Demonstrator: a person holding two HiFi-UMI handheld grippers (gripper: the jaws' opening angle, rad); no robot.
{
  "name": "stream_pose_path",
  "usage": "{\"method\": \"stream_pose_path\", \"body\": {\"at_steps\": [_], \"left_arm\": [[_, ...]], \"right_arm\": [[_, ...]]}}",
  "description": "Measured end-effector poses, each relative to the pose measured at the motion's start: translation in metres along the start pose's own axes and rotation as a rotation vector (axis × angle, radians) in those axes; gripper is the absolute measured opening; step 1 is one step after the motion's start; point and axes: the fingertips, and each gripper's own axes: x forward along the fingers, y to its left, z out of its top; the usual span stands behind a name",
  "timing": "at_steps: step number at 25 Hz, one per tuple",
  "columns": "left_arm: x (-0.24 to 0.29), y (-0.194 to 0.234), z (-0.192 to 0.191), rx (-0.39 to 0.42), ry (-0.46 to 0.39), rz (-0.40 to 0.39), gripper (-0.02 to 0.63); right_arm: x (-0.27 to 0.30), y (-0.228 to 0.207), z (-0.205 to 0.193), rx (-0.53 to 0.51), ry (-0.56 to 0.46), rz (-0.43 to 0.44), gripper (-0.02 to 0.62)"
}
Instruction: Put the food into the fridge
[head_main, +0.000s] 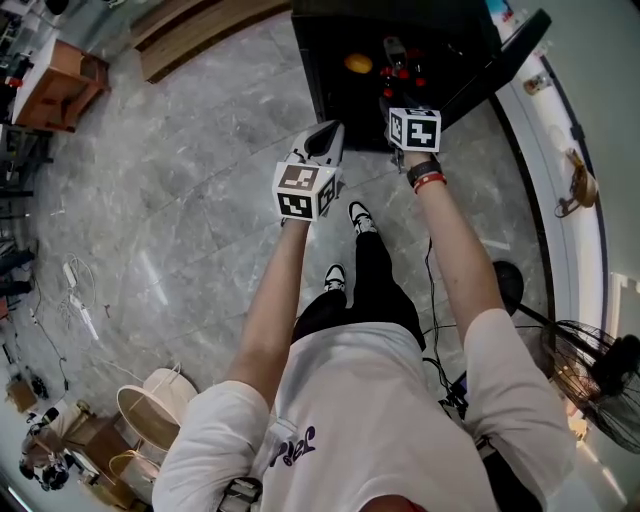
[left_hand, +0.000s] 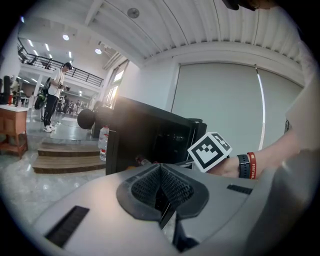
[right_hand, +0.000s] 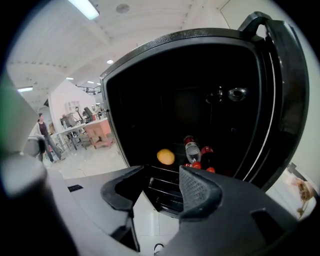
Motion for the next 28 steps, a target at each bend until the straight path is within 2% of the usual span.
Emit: {"method": "stream_pose_path", "body": {"at_steps": [5,10,15,28], "left_arm": [[-0.015,0.003,0.006,0.001,-0.006,0.009,0.018],[-0.028,0.006,0.002,-0.012,-0.011,0.028,0.018],[-0.036,-0.004,-0.011,0.035,0.023,0.019,0.018],[-0.062,-0.02,-0.001,0.042,0.002,0.001,0.018]], "right_arm": [[-0.028,0.0,-0.006,0.021,0.003,-0.02,0.213],[-0.049,0.008,-0.015,0.031,-0.014,0.008,0.192],[-0.072,0.015,-0.025,0.049,-0.019,0.003,0.169],[-0.13,0.035,-0.037,0.067,-0.041,-0.004,0.117]]}}
